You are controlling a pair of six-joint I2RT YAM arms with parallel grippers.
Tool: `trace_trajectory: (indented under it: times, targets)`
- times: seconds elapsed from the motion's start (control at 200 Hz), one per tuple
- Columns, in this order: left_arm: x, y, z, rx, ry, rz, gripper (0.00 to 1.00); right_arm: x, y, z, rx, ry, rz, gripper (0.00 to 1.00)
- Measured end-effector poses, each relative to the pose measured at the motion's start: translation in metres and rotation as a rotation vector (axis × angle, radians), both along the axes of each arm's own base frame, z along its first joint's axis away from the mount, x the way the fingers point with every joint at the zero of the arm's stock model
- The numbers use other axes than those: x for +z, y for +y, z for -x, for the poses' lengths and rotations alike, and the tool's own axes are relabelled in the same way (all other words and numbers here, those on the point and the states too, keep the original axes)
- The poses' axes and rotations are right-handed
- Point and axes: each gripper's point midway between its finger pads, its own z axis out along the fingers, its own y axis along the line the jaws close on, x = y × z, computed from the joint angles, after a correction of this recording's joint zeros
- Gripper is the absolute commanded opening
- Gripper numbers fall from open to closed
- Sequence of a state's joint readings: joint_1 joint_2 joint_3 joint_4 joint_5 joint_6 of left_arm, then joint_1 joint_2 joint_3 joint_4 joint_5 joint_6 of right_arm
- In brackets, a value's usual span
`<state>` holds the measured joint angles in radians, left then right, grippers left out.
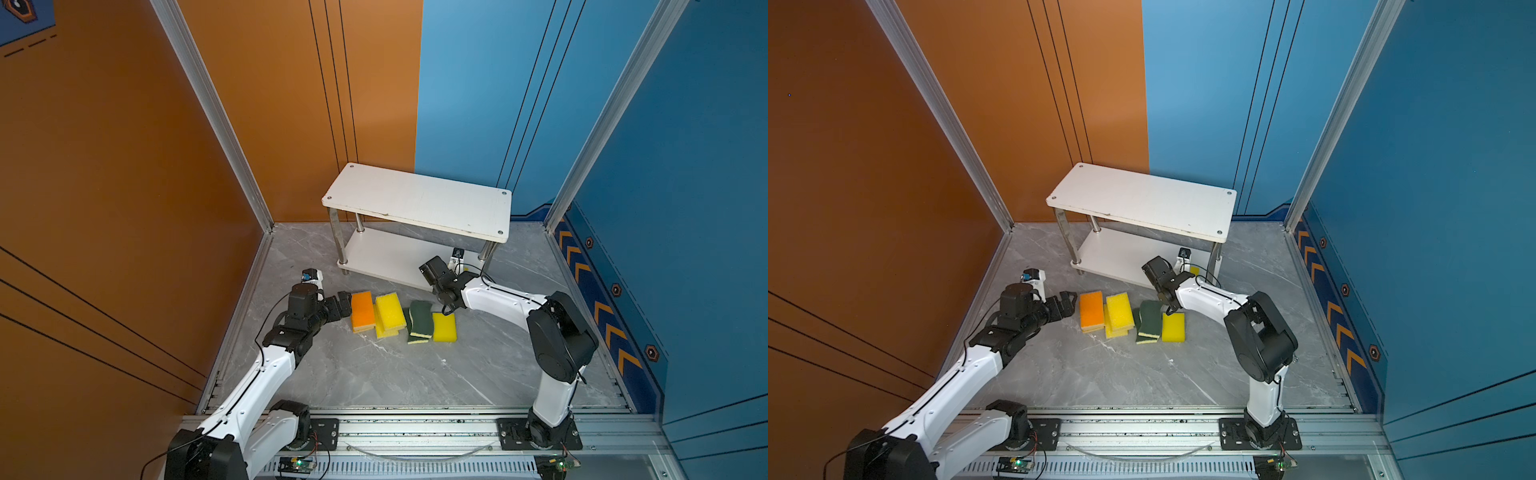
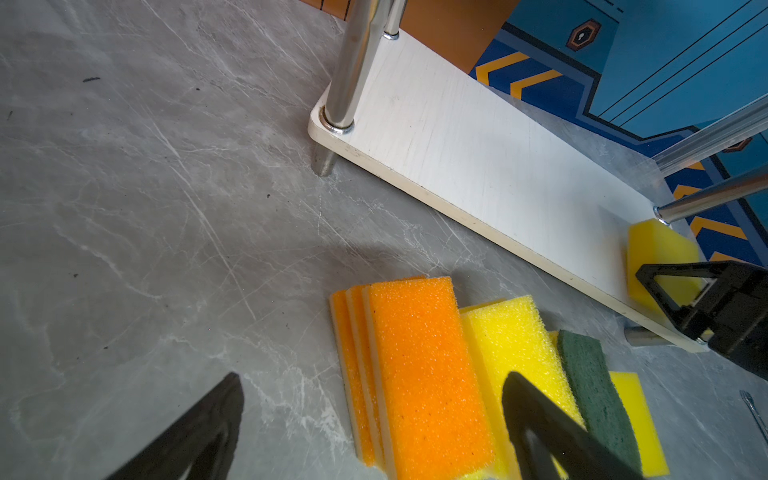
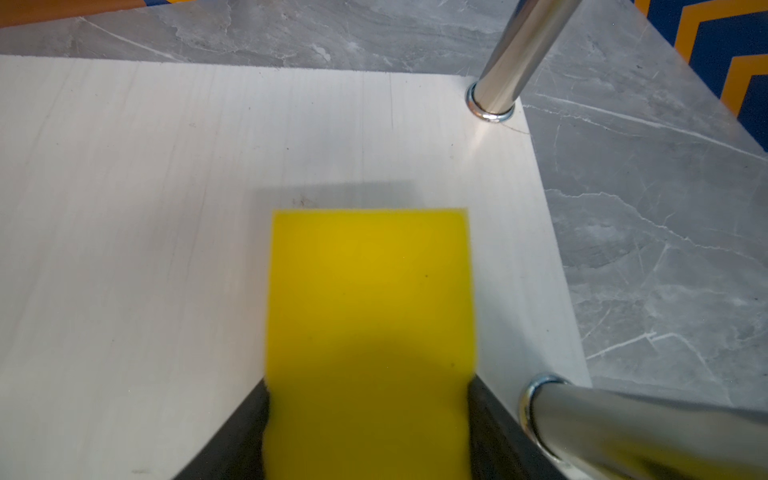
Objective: Place and organize the cleaning sponges onto the shelf
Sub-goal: 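Lower the sponge onto the lower shelf and open the right gripper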
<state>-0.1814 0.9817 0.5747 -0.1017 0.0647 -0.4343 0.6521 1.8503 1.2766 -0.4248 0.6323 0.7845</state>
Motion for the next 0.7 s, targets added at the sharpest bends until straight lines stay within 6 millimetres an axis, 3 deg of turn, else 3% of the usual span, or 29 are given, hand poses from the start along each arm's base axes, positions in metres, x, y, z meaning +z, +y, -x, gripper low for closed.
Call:
trace_trajectory:
  times: [0.701]
  targets:
    - [0.0,-0.0001,0.0,0.0,0.0,0.001,0.98,-0.0023,-0.0007,-0.003,0.002,-0.002,0.004,0.69]
